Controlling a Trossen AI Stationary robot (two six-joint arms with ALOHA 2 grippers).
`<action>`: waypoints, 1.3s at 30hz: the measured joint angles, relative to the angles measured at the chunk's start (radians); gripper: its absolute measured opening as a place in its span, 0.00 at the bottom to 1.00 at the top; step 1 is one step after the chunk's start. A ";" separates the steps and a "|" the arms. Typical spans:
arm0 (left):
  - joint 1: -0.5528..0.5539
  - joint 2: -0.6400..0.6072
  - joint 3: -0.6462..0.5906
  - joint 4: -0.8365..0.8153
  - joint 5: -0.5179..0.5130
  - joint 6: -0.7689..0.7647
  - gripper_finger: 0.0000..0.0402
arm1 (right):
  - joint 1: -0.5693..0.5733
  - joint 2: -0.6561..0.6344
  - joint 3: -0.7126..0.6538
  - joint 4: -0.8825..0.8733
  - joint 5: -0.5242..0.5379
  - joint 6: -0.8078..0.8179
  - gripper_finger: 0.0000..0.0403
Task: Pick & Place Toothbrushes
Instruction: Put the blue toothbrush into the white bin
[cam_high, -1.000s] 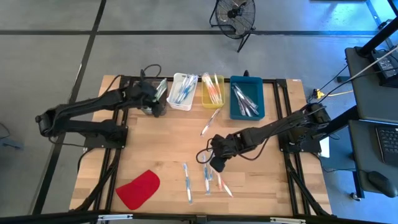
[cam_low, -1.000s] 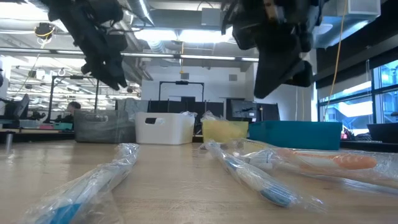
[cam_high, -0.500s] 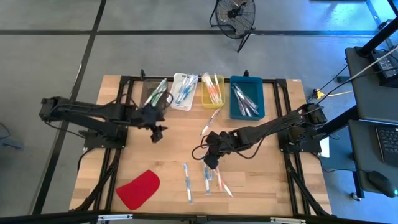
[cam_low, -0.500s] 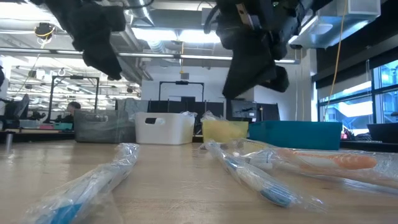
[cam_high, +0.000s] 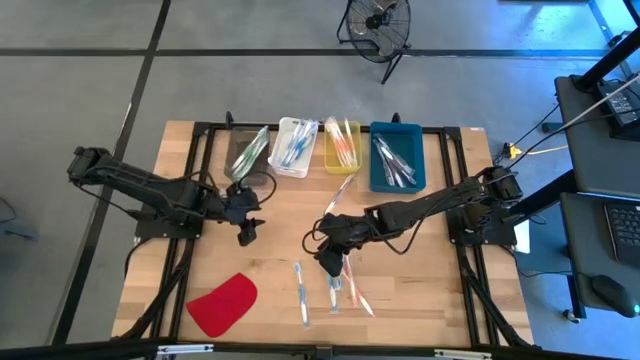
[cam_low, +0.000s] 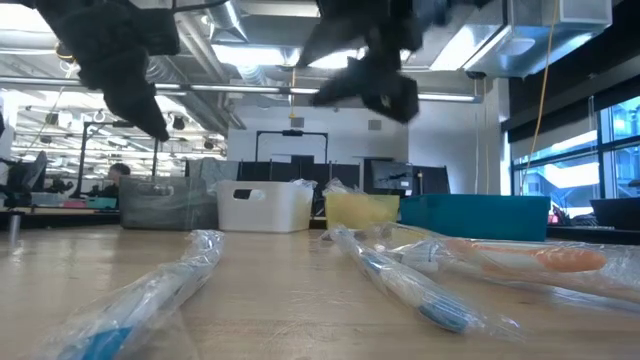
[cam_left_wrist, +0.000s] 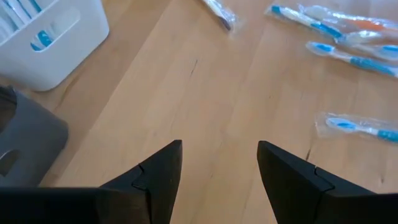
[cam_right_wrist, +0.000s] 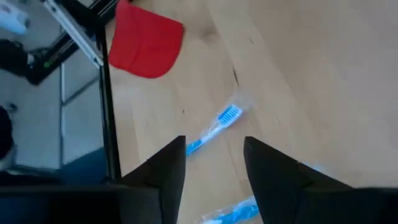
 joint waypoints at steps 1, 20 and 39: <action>-0.004 0.000 -0.004 -0.001 -0.004 0.000 0.51 | 0.002 0.001 0.026 -0.028 0.000 -0.022 0.41; -0.006 0.000 -0.019 0.006 -0.017 -0.033 0.51 | 0.006 0.224 0.272 -0.449 -0.099 0.079 0.42; -0.006 0.000 -0.019 0.007 -0.022 -0.022 0.51 | 0.006 0.359 0.272 -0.461 -0.028 0.124 0.53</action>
